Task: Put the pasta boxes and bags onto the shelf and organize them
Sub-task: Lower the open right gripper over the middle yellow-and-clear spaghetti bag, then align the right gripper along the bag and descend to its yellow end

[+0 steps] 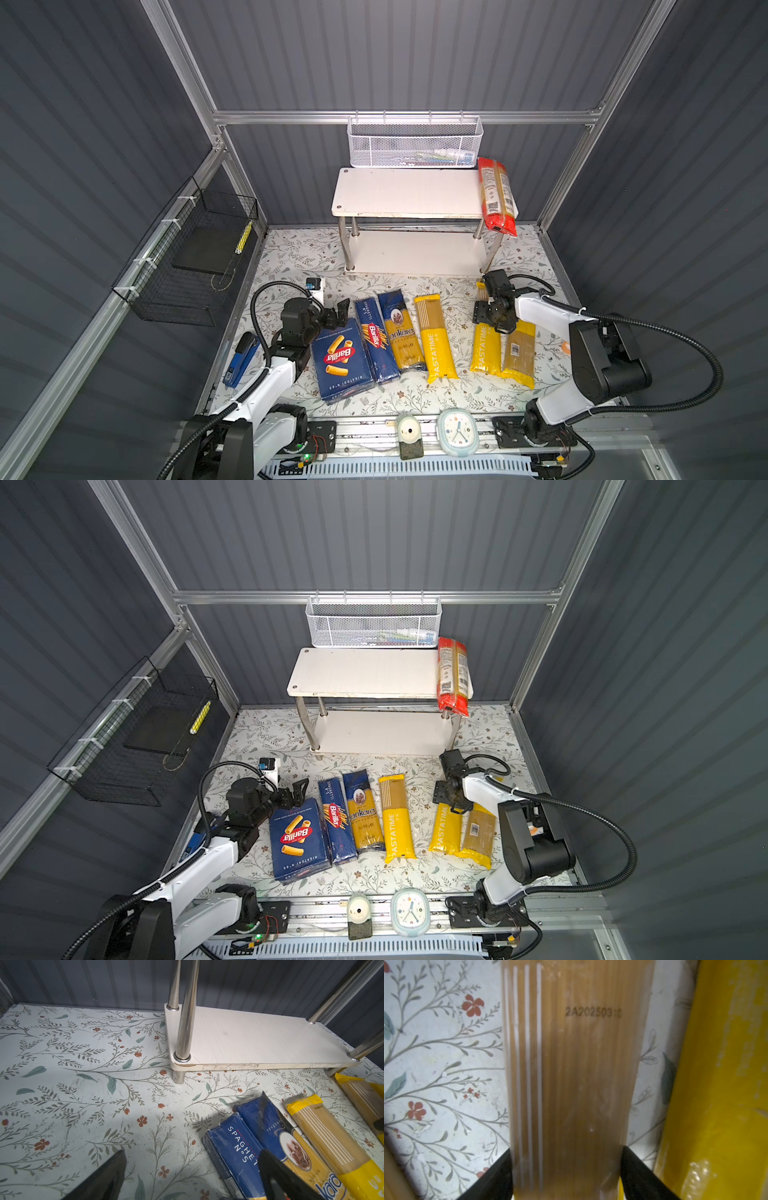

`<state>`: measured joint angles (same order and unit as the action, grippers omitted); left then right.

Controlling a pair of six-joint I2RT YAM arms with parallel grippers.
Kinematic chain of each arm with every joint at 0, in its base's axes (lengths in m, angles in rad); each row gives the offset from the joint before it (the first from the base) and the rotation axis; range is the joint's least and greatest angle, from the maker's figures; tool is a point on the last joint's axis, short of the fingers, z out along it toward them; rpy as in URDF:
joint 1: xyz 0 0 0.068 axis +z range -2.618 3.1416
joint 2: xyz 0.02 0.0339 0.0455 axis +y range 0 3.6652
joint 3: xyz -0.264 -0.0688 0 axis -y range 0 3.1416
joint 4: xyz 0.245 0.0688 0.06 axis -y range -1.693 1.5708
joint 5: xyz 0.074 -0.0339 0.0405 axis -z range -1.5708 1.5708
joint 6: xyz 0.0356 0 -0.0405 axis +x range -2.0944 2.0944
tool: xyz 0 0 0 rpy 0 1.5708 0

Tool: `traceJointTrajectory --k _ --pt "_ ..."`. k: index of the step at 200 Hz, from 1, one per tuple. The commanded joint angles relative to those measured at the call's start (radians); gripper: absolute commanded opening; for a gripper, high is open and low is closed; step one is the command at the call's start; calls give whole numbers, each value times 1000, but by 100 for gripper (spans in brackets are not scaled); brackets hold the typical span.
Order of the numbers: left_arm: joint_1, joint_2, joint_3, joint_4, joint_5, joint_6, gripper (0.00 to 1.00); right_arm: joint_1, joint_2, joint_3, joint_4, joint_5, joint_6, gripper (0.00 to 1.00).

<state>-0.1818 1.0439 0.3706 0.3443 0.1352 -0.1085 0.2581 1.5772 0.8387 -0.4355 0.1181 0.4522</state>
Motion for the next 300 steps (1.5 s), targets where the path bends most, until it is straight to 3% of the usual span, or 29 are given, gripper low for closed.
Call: traceJointTrajectory --k 1,33,61,93,131,170,213,251,300 --pt "1 9 13 9 0 13 99 42 1 -29 -5 -12 38 75" --pt "1 7 11 10 1 13 99 96 -26 -58 -11 19 74 73" --pt "1 -2 5 14 1 13 99 154 -74 -103 109 3 64 71" --pt "1 -4 4 15 -2 11 100 157 -52 -47 155 -3 27 71" --pt "1 -4 4 14 -2 12 100 159 -72 -8 160 -40 -18 81" --pt "1 -1 6 14 0 13 100 170 -177 -46 21 -43 -59 87" --pt "1 -5 4 15 -3 12 99 200 -372 -168 -27 -29 26 89" --pt "1 16 17 9 8 17 100 250 -481 -206 -87 78 148 91" --pt "1 -26 -11 24 5 15 100 254 -449 -229 -69 79 151 94"
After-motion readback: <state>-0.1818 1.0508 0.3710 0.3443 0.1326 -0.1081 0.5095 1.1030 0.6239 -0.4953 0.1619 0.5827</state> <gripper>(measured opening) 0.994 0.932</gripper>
